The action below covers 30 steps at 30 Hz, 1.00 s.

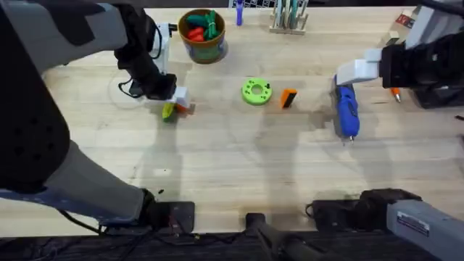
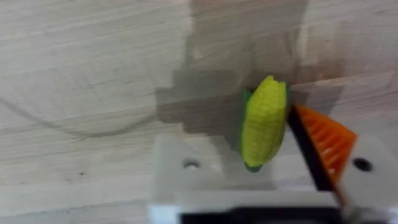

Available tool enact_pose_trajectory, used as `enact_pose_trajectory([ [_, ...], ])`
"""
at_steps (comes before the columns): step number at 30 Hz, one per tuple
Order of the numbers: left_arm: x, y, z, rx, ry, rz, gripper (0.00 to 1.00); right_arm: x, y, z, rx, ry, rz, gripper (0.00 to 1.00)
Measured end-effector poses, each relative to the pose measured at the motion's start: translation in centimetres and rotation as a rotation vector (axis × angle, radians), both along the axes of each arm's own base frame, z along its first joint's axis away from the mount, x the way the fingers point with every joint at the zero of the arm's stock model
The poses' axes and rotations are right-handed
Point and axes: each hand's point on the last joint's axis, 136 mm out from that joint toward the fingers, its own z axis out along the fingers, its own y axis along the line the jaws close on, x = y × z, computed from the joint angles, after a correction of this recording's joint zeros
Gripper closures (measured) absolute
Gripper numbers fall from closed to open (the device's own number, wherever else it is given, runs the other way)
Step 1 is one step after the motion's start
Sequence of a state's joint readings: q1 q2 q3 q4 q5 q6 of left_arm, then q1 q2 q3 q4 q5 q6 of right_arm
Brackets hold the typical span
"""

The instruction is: Pick up the gripper from the table and insert it into the empty holder that is missing its gripper. Then pick up a screw, insert it into the mounting hole, and use the screwdriver to tighten it. Finally, clean up the table by picking up the vegetable and placing it into the bucket.

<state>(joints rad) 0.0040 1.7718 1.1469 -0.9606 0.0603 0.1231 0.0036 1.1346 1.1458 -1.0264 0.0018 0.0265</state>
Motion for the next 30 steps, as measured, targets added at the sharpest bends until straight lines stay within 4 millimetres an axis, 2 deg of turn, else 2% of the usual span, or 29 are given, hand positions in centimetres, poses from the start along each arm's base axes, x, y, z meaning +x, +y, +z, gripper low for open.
enact_pose_trajectory([
  [1,0.0,0.0,0.0,0.000,0.000,-0.001,0.426,0.0,0.0,0.0,0.000,0.000,0.000,0.010],
  [2,0.0,0.0,0.0,-0.002,0.000,-0.001,0.530,0.0,0.0,0.0,0.000,0.000,0.000,0.010],
  [3,0.0,0.0,0.0,-0.003,0.000,-0.002,0.696,0.0,0.0,0.0,0.000,0.000,0.000,0.010],
  [5,0.0,-0.1,0.0,-0.004,-0.001,-0.005,0.924,0.0,0.0,0.0,0.000,0.000,0.000,0.010],
  [6,0.0,-0.1,0.0,-0.003,-0.001,-0.007,0.980,0.0,0.0,0.0,0.000,0.000,0.000,0.010],
  [19,-0.2,-0.3,0.0,-0.018,0.009,-0.007,0.986,0.0,0.0,0.0,0.000,0.000,0.000,0.010],
  [23,-0.4,-0.5,0.6,-0.028,0.027,-0.007,0.986,0.0,0.0,0.0,0.000,0.000,0.000,0.010],
  [27,0.6,-0.8,3.2,-0.045,-0.028,-0.007,0.986,0.0,0.0,0.0,0.000,0.001,0.000,0.010],
  [30,1.6,-0.9,7.0,-0.051,-0.123,-0.010,0.986,0.0,0.0,0.0,0.000,0.001,0.000,0.010],
])
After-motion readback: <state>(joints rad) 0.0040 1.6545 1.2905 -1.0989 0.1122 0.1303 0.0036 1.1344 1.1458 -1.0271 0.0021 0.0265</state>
